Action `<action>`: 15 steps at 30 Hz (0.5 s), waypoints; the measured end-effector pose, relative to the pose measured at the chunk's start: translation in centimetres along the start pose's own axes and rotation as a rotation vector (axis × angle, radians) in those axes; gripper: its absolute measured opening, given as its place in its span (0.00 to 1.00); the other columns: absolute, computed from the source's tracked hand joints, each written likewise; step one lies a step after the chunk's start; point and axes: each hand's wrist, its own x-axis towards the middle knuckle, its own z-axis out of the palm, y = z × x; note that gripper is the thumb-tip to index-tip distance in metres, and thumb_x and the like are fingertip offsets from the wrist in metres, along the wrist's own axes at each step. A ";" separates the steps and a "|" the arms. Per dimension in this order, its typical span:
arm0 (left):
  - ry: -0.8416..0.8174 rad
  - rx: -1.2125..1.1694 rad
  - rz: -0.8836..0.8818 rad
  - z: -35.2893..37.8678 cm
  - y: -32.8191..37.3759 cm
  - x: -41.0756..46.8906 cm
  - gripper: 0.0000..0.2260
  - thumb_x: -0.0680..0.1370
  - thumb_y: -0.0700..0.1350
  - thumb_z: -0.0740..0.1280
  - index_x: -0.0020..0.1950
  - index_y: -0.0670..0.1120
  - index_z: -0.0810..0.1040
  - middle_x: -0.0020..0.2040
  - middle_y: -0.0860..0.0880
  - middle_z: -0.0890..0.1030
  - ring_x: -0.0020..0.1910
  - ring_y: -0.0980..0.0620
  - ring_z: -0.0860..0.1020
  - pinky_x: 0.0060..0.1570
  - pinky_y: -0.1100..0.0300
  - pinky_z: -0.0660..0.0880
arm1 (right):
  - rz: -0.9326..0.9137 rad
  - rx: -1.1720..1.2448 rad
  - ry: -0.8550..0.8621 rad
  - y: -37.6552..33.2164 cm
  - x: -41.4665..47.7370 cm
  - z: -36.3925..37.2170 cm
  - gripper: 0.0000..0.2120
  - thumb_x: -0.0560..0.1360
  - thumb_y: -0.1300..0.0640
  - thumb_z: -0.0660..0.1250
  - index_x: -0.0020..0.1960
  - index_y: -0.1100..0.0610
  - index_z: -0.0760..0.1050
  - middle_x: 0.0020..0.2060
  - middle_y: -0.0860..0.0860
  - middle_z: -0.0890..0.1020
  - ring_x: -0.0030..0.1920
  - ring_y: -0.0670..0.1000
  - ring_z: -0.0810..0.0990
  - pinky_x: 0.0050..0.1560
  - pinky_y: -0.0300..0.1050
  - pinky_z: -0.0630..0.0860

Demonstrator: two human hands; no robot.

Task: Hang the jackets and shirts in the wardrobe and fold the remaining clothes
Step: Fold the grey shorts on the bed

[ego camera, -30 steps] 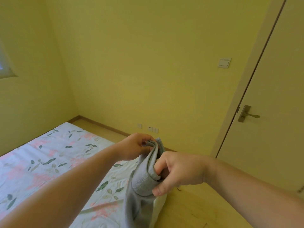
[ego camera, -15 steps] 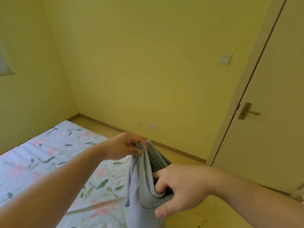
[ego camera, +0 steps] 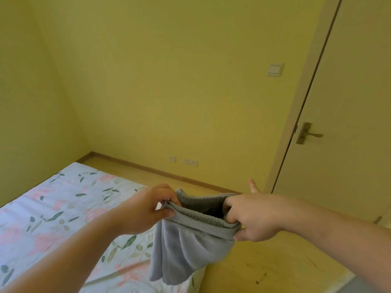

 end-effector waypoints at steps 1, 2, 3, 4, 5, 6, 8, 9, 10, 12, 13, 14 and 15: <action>-0.016 0.012 0.026 0.2 0.3 -0.2 0.11 0.79 0.41 0.71 0.49 0.59 0.80 0.51 0.66 0.76 0.49 0.63 0.75 0.47 0.72 0.71 | 0.007 -0.014 0.022 0.2 0.0 0.1 0.12 0.81 0.45 0.63 0.48 0.53 0.76 0.53 0.48 0.72 0.52 0.51 0.76 0.69 0.80 0.33; -0.034 0.020 0.051 0.5 0.7 -0.5 0.11 0.79 0.40 0.70 0.49 0.58 0.81 0.51 0.66 0.76 0.50 0.64 0.75 0.47 0.73 0.71 | 0.006 -0.026 0.045 0.3 -0.1 0.2 0.12 0.81 0.45 0.63 0.48 0.53 0.77 0.52 0.48 0.73 0.53 0.51 0.76 0.69 0.80 0.33; -0.050 0.027 0.070 0.9 1.0 -0.6 0.10 0.79 0.40 0.70 0.50 0.57 0.81 0.51 0.67 0.76 0.50 0.64 0.75 0.47 0.73 0.71 | -0.003 -0.040 0.067 0.3 -0.2 0.5 0.12 0.81 0.45 0.62 0.48 0.53 0.77 0.51 0.48 0.73 0.53 0.51 0.76 0.69 0.80 0.33; -0.061 0.037 0.076 1.1 1.2 -0.7 0.10 0.80 0.40 0.70 0.51 0.57 0.81 0.51 0.67 0.76 0.51 0.64 0.75 0.47 0.72 0.71 | -0.017 -0.056 0.082 0.3 -0.3 0.7 0.12 0.82 0.45 0.62 0.48 0.52 0.77 0.52 0.47 0.73 0.53 0.51 0.77 0.70 0.80 0.34; -0.064 0.045 0.065 1.3 1.3 -0.8 0.11 0.80 0.41 0.69 0.51 0.58 0.81 0.51 0.66 0.77 0.51 0.64 0.76 0.47 0.71 0.72 | -0.036 -0.071 0.089 0.2 -0.4 1.1 0.13 0.82 0.45 0.62 0.49 0.52 0.78 0.52 0.47 0.72 0.53 0.51 0.77 0.70 0.79 0.35; -0.062 0.039 0.034 1.4 1.2 -0.7 0.10 0.80 0.41 0.69 0.51 0.58 0.81 0.51 0.65 0.77 0.50 0.62 0.76 0.47 0.70 0.73 | -0.059 -0.077 0.092 0.1 -0.5 1.5 0.13 0.82 0.44 0.61 0.50 0.52 0.78 0.53 0.46 0.72 0.53 0.51 0.77 0.71 0.79 0.37; -0.057 -0.052 -0.062 1.4 0.7 -0.6 0.09 0.80 0.42 0.70 0.52 0.58 0.82 0.49 0.62 0.79 0.48 0.59 0.79 0.47 0.65 0.77 | -0.107 -0.069 0.107 -0.1 -0.7 2.2 0.15 0.83 0.43 0.60 0.49 0.53 0.78 0.51 0.44 0.69 0.51 0.50 0.76 0.73 0.77 0.39; -0.049 -0.123 -0.110 1.3 0.3 -0.6 0.08 0.79 0.42 0.72 0.52 0.57 0.82 0.48 0.60 0.80 0.48 0.57 0.80 0.48 0.62 0.79 | -0.129 -0.068 0.114 -0.2 -0.8 2.5 0.15 0.83 0.43 0.59 0.49 0.53 0.78 0.50 0.43 0.68 0.50 0.50 0.76 0.74 0.77 0.40; -0.030 -0.199 -0.150 1.2 0.0 -0.5 0.09 0.78 0.43 0.74 0.53 0.57 0.83 0.49 0.59 0.81 0.49 0.56 0.81 0.49 0.59 0.80 | -0.151 -0.075 0.119 -0.4 -0.9 2.7 0.15 0.83 0.44 0.59 0.49 0.53 0.78 0.50 0.43 0.68 0.51 0.49 0.76 0.74 0.76 0.42; 0.036 -0.367 -0.212 1.1 -0.8 -0.2 0.10 0.76 0.42 0.76 0.52 0.57 0.86 0.50 0.55 0.85 0.51 0.54 0.83 0.52 0.58 0.81 | -0.190 -0.093 0.117 -0.8 -1.0 2.9 0.15 0.83 0.45 0.60 0.50 0.54 0.79 0.51 0.44 0.70 0.53 0.50 0.76 0.75 0.75 0.45; 0.072 -0.417 -0.237 1.0 -1.3 0.1 0.10 0.76 0.41 0.76 0.51 0.57 0.87 0.49 0.54 0.86 0.50 0.54 0.84 0.52 0.58 0.81 | -0.209 -0.099 0.105 -1.0 -1.1 2.8 0.15 0.83 0.45 0.60 0.50 0.54 0.80 0.52 0.44 0.71 0.55 0.50 0.76 0.75 0.75 0.45; 0.113 -0.413 -0.255 1.0 -1.9 0.4 0.12 0.76 0.39 0.75 0.49 0.57 0.87 0.49 0.54 0.86 0.49 0.54 0.84 0.51 0.60 0.81 | -0.232 -0.107 0.087 -1.2 -1.3 2.7 0.15 0.83 0.46 0.61 0.50 0.55 0.81 0.54 0.45 0.71 0.58 0.50 0.75 0.75 0.75 0.45; 0.155 -0.370 -0.268 1.2 -2.5 0.7 0.13 0.76 0.37 0.74 0.47 0.58 0.87 0.47 0.54 0.86 0.47 0.55 0.84 0.49 0.62 0.80 | -0.256 -0.118 0.063 -1.4 -1.5 2.5 0.15 0.82 0.47 0.62 0.49 0.55 0.81 0.56 0.47 0.72 0.61 0.51 0.75 0.74 0.76 0.45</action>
